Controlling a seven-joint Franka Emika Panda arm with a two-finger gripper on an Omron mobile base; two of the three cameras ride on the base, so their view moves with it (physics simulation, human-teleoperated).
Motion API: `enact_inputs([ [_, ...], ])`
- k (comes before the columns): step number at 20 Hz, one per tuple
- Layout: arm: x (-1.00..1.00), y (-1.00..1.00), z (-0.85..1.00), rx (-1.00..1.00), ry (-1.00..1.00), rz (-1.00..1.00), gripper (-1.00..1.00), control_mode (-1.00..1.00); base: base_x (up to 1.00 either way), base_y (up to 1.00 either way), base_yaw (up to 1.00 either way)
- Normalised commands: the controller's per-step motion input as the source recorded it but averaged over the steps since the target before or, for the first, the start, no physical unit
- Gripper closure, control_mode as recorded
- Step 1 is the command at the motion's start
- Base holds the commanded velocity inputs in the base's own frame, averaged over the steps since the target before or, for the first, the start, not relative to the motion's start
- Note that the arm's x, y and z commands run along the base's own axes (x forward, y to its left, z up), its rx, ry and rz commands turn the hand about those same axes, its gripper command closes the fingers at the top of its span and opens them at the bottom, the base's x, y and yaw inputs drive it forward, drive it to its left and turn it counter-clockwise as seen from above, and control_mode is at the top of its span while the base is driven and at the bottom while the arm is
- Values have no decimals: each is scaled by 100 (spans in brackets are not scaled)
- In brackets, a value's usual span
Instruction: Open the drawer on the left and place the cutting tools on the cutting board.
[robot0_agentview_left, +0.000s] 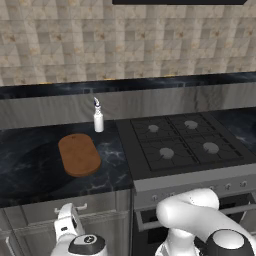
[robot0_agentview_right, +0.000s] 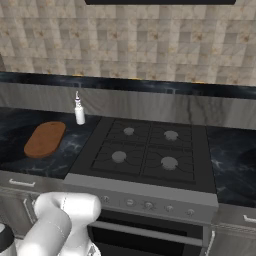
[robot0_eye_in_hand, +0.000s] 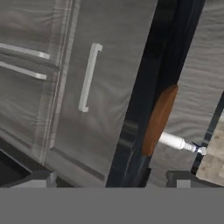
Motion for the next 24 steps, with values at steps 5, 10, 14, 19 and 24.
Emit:
enact_inputs([
  [5,25,32,-3,-8,-7,0,-100,-100,0,0,0],
  [10,53,11,-6,-5,-1,0,-100,-100,0,0,0],
  [14,60,0,0,-1,-2,-2,-100,-100,0,0,0],
  [19,58,-20,-1,0,-1,-1,-100,-100,0,0,0],
  [24,9,-5,-43,0,-10,0,-100,-100,0,0,0],
])
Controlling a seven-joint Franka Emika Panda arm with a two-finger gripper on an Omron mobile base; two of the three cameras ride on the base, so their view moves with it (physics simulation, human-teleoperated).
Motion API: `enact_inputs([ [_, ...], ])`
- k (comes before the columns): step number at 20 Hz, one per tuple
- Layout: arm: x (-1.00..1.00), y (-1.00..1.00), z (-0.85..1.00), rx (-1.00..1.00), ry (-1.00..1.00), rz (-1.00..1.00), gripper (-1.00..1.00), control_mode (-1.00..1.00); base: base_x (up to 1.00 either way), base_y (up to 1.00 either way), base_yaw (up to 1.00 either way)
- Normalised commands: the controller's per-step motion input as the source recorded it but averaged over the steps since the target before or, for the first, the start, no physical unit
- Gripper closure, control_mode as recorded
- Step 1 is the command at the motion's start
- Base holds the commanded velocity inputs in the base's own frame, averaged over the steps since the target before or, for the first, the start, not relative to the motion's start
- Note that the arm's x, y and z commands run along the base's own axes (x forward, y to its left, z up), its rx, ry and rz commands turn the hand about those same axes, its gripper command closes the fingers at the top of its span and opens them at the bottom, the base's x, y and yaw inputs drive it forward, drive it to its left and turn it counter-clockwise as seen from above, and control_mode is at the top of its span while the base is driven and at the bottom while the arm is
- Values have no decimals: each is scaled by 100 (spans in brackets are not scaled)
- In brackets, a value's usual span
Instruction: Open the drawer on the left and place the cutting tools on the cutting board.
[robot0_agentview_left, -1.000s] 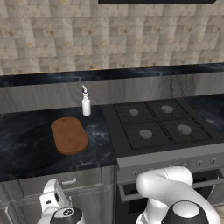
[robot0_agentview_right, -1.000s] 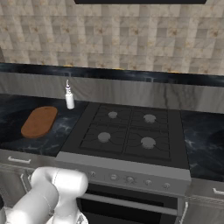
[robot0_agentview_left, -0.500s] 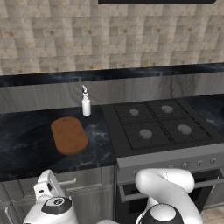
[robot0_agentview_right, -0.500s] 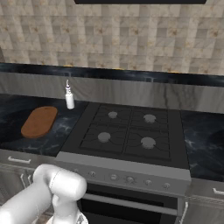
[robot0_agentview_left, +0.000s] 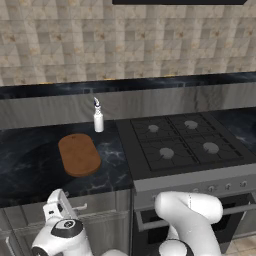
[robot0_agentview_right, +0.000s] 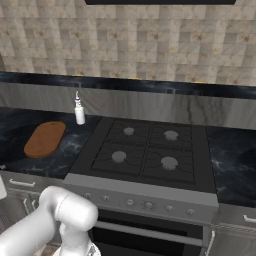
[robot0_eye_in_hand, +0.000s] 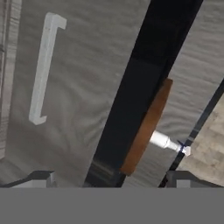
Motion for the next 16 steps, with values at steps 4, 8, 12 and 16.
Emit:
enact_inputs([
  [4,0,0,-68,0,-20,0,-100,-100,0,0,0],
  [8,7,0,-65,5,-24,0,-100,-100,0,0,0],
  [12,16,3,-53,14,-20,0,-100,-100,0,0,0],
  [16,13,8,-25,21,-14,-1,-100,-100,0,0,0],
])
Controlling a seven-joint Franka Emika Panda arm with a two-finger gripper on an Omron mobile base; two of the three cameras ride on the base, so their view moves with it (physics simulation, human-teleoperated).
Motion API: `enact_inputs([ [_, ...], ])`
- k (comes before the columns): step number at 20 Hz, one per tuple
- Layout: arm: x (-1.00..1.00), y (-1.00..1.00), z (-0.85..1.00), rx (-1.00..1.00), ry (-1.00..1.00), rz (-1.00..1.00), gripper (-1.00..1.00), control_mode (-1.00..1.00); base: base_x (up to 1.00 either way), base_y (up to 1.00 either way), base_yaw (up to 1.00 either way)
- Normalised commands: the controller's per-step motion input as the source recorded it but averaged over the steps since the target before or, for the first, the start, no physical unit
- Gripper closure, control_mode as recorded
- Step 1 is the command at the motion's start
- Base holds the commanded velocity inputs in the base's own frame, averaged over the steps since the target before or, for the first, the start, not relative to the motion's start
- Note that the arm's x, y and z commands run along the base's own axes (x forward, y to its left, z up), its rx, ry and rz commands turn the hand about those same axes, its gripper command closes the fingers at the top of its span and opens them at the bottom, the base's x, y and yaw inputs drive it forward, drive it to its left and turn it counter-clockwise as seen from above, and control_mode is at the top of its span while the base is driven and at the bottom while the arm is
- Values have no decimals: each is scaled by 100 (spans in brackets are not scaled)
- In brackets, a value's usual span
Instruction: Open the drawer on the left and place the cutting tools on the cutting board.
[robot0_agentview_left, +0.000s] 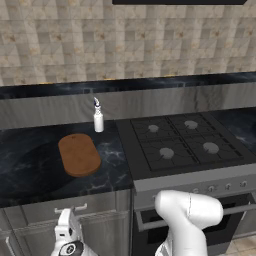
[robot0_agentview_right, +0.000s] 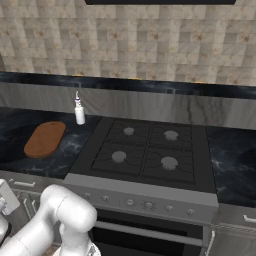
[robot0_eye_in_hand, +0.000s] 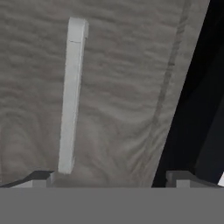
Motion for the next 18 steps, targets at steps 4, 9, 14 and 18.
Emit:
enact_inputs([
  [4,4,10,-10,16,-4,-2,-100,-100,0,0,0],
  [9,0,12,0,0,0,0,-100,-100,0,0,0],
  [14,3,12,0,0,3,0,-100,-100,0,0,0],
  [18,6,15,0,0,3,1,-100,-100,0,0,0],
])
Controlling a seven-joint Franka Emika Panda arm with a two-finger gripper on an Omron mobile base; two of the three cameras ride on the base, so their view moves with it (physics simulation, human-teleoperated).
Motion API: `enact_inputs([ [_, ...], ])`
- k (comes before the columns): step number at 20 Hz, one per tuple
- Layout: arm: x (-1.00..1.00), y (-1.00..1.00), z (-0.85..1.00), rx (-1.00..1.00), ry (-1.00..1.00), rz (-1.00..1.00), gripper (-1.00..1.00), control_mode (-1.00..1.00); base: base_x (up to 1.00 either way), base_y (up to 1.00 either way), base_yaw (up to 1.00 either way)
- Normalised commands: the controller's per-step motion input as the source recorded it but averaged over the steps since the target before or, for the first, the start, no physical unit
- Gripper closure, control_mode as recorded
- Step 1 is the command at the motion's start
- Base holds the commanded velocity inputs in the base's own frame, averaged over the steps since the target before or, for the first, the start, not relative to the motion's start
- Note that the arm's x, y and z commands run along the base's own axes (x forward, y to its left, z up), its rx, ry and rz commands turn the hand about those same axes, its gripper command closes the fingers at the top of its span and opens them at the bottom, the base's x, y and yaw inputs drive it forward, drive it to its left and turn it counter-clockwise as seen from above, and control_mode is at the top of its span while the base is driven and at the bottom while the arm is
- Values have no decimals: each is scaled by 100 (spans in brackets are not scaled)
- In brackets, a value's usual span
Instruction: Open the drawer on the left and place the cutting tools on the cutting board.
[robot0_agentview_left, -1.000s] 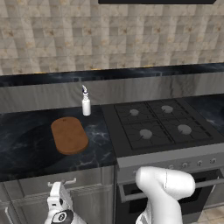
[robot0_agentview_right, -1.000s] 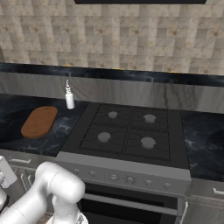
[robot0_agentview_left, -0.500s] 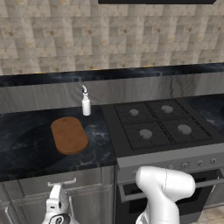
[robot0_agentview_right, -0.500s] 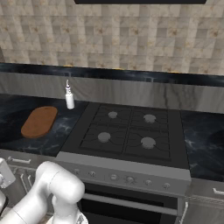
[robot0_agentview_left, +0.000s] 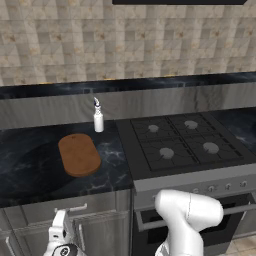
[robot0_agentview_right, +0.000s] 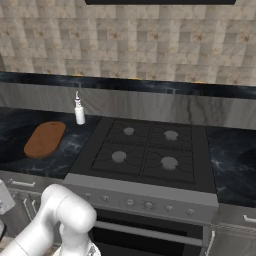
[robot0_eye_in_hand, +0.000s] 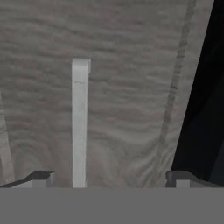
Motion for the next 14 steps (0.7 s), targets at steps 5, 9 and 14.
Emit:
enact_inputs([
  [5,9,8,0,0,2,4,-100,-100,0,0,0],
  [9,31,0,0,0,-1,5,-100,-100,0,0,0],
  [14,25,0,-1,0,-4,3,-100,-100,0,0,0],
])
